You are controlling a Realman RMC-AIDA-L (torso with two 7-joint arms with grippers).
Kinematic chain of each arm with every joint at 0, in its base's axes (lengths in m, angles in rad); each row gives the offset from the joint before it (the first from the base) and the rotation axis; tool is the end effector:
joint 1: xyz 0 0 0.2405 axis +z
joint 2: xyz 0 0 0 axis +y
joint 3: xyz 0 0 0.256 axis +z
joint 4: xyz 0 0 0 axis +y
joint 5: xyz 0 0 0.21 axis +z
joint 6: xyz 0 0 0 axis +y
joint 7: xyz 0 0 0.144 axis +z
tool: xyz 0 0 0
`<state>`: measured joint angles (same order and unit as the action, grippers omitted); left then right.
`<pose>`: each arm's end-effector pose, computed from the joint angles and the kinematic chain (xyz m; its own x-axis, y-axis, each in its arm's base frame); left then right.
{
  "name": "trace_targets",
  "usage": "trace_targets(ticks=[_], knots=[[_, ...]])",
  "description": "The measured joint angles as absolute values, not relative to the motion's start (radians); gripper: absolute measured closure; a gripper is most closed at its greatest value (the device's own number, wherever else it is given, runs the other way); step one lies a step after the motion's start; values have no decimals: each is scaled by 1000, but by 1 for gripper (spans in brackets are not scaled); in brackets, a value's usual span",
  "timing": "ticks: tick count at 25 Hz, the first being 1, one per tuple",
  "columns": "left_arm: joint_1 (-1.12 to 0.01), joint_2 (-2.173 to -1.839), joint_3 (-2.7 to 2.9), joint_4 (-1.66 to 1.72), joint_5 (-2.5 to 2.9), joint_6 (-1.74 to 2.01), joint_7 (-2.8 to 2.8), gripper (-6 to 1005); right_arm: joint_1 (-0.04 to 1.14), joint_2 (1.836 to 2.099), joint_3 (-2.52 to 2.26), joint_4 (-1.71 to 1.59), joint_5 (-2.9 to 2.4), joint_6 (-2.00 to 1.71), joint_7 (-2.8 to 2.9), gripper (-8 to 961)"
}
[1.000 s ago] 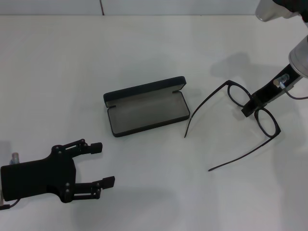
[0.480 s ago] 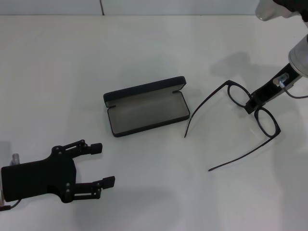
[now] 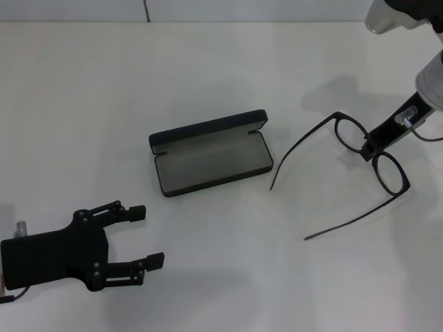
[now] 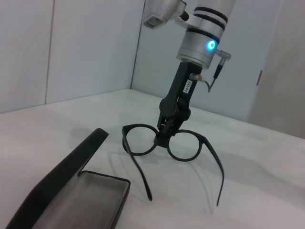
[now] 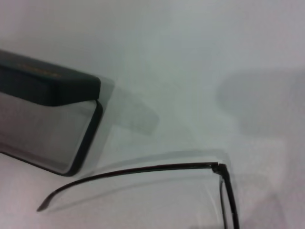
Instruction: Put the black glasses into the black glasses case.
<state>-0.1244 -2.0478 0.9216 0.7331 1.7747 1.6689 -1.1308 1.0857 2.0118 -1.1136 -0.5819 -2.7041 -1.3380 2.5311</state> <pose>-0.3290 0.2146 0.0067 0.8004 0.2925 0.5233 0.4373 -0.8819 -0.1759 0.1697 0.4314 -0.0224 0.6186 -0.7511 0.2305 -0.6211 -0.6472 -0.4420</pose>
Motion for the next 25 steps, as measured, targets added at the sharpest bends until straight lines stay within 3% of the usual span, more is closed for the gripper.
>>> trace_targets(ticks=[5, 17, 25], knots=[[-124, -2046, 922, 733, 1775, 1669, -1131, 177, 1085, 2012, -1116, -582, -2704, -1337, 2531, 812], [-126, -2049, 919, 733, 1775, 1669, -1131, 191, 1016, 2011, -1110, -745, -2697, -1412, 2530, 856], [-127, -2047, 917, 733, 1764, 1674, -1138, 200, 949, 1979, -1043, -827, -2648, -1473, 2515, 857]])
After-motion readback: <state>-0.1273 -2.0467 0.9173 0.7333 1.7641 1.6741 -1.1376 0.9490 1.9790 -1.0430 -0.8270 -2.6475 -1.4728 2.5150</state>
